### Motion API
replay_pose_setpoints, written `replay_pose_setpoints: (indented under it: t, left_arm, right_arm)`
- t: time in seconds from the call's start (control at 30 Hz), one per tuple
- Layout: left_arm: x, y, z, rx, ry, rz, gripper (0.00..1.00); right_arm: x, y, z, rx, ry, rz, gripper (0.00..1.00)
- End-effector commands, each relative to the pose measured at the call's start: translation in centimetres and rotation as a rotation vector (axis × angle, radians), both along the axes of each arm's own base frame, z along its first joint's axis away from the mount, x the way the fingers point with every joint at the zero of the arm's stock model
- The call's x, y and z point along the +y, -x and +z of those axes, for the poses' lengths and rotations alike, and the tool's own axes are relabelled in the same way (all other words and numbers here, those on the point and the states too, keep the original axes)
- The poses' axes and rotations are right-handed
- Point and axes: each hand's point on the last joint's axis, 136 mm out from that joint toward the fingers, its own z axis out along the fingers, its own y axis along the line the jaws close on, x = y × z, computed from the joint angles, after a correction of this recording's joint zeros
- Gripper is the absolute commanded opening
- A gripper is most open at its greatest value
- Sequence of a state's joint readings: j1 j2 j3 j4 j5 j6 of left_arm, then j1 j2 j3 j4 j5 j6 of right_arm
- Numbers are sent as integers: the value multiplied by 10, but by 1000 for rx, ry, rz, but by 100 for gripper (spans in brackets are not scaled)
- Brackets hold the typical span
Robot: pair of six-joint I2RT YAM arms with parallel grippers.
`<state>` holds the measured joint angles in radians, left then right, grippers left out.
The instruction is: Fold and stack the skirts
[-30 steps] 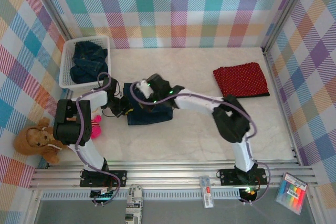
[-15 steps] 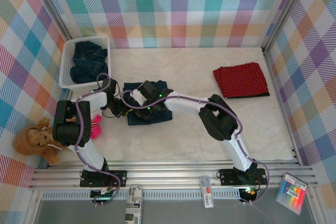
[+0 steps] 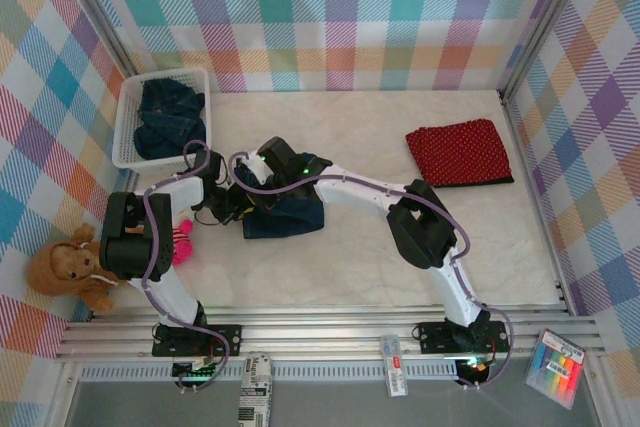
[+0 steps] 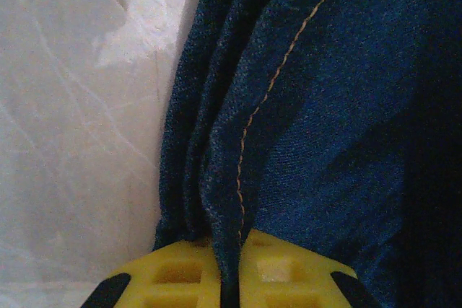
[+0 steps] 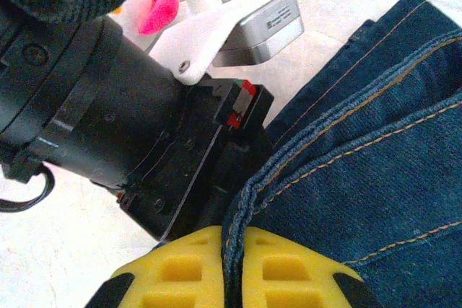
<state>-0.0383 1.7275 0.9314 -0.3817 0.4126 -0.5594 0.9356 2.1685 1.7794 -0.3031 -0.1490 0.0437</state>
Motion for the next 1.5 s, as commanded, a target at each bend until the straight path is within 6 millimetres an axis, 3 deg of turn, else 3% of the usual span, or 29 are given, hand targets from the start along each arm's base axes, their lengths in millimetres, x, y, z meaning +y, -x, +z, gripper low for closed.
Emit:
replay_pose_setpoints:
  t: [0.0, 0.2, 0.37, 0.47, 0.6, 0.7, 0.77, 0.9, 1.07, 1.2, 1.33, 1.4, 1.47]
  left_arm:
    - [10, 21, -18, 83, -45, 5, 11]
    - [9, 21, -20, 87, -42, 3, 11]
    - [10, 19, -14, 82, -43, 2, 16]
    - [12, 15, 2, 67, -41, -1, 25]
    - [16, 8, 37, 7, -62, -2, 30]
    - [19, 7, 59, -25, -79, -1, 34]
    - [24, 9, 64, -26, -107, 4, 33]
    - [25, 16, 44, 19, -118, 2, 28]
    - [22, 17, 12, 70, -92, 14, 12]
    - [23, 22, -6, 108, -101, 17, 0]
    - [24, 28, -17, 131, -106, 18, 0]
    - [25, 28, -17, 132, -109, 20, 0]
    - [27, 27, -14, 123, -117, 21, 0]
  right_arm:
    - [7, 12, -7, 63, -54, 72, 0]
    - [22, 19, -5, 160, -173, 122, 0]
    - [22, 18, -35, 191, -138, 128, 0]
    - [17, 12, -50, 206, -113, 86, 0]
    - [8, 0, -72, 253, -86, 10, 0]
    - [8, 3, -77, 271, -93, 20, 0]
    - [8, 4, -77, 276, -95, 24, 0]
    - [9, 4, -70, 263, -107, 32, 0]
    - [10, 2, -61, 245, -118, 33, 0]
    - [15, 2, -27, 211, -177, 61, 0]
    - [26, 9, 14, 198, -271, 132, 0]
    - [30, 12, 19, 211, -293, 150, 0]
    - [29, 11, 6, 231, -270, 141, 0]
